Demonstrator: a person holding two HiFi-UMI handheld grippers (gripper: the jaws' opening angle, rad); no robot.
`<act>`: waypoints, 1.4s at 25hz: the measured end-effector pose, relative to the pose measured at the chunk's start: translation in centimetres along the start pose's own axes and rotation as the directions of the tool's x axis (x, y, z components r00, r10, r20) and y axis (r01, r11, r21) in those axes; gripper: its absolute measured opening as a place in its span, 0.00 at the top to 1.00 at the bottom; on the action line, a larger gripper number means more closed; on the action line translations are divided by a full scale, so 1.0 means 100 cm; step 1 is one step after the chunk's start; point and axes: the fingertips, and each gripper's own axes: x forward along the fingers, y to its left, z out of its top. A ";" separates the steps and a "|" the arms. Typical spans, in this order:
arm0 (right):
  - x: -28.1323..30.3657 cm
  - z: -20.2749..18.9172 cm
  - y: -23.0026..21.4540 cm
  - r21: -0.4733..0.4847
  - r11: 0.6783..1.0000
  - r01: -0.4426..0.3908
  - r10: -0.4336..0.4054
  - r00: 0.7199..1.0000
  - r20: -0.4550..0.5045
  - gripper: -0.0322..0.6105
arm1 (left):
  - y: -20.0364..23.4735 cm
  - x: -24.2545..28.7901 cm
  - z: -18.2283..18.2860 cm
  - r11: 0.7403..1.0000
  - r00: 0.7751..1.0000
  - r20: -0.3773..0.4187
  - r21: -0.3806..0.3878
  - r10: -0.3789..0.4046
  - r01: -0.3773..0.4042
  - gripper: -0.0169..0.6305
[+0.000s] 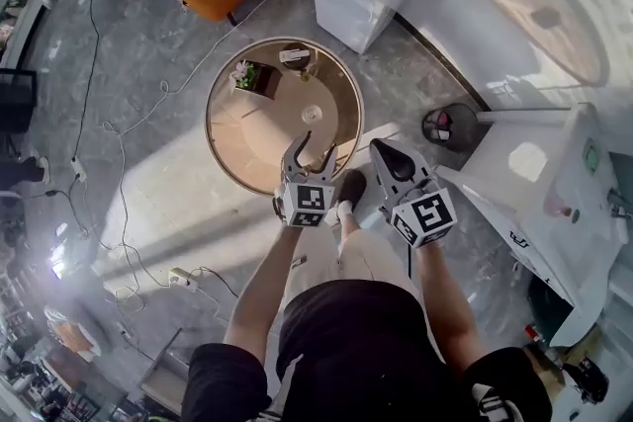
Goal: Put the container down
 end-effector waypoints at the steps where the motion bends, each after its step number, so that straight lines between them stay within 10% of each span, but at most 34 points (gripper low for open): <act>1: -0.004 0.005 0.000 -0.007 1.000 0.000 0.000 1.000 0.006 0.95 | 0.001 -0.008 0.010 1.000 1.000 0.005 0.002 0.014 -0.014 0.58; 20: -0.045 0.083 0.015 -0.047 0.998 -0.032 0.037 0.994 0.107 0.95 | 0.006 -0.125 0.182 0.988 0.944 0.301 -0.114 0.135 -0.105 0.91; 35: -0.058 0.097 0.033 -0.092 0.995 -0.026 0.036 0.993 0.112 0.95 | 0.009 -0.187 0.221 0.985 0.921 0.367 -0.154 0.132 -0.080 0.94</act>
